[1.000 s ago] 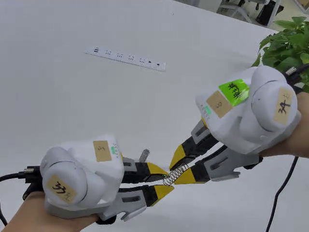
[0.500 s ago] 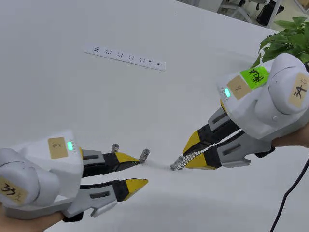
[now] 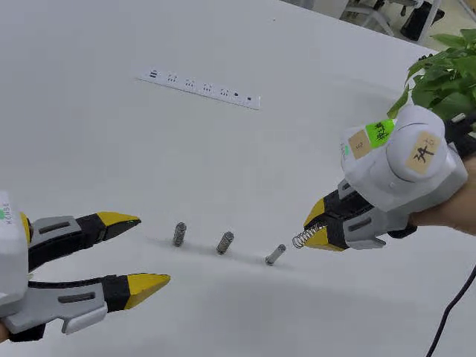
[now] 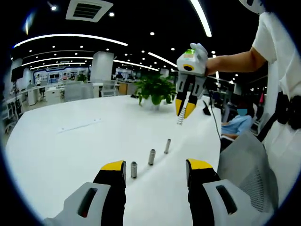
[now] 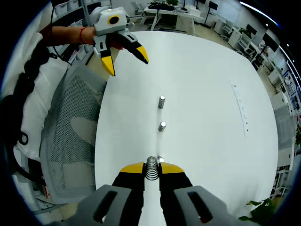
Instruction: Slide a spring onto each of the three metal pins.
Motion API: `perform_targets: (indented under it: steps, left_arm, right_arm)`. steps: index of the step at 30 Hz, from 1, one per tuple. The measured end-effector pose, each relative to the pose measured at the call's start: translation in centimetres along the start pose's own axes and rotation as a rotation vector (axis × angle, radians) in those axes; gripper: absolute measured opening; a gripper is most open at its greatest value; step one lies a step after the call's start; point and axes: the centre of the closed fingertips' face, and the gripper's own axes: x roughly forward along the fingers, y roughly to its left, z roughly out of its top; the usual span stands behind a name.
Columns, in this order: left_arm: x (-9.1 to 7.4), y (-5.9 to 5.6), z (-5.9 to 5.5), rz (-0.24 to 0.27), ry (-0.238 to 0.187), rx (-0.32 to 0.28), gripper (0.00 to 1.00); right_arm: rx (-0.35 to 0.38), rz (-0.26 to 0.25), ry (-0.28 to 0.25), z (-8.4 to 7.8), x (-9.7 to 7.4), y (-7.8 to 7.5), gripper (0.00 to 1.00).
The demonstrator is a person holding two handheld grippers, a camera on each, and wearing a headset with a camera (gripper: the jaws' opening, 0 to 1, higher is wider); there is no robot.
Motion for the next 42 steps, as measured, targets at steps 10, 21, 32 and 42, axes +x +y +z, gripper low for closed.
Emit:
perform_targets:
  steps: [10, 21, 32, 42]
  left_arm:
    - [0.3, 0.6, -0.6, -0.014, 0.000, -0.025, 0.71]
    - [0.6, 0.8, -0.6, -0.021, -0.012, -0.018, 0.81]
    - [0.9, 0.8, -0.8, -0.025, -0.016, -0.024, 0.84]
    - [1.1, 0.7, -0.8, -0.029, -0.020, -0.028, 0.84]
  right_arm:
    - [0.044, -0.001, 0.020, -1.2, 2.4, -1.6, 0.12]
    - [0.049, 0.011, 0.047, -2.0, 4.1, -1.7, 0.12]
    - [0.057, 0.024, 0.049, -2.0, 4.9, -1.9, 0.12]
    - [0.059, 0.037, 0.061, -2.3, 5.4, -1.8, 0.12]
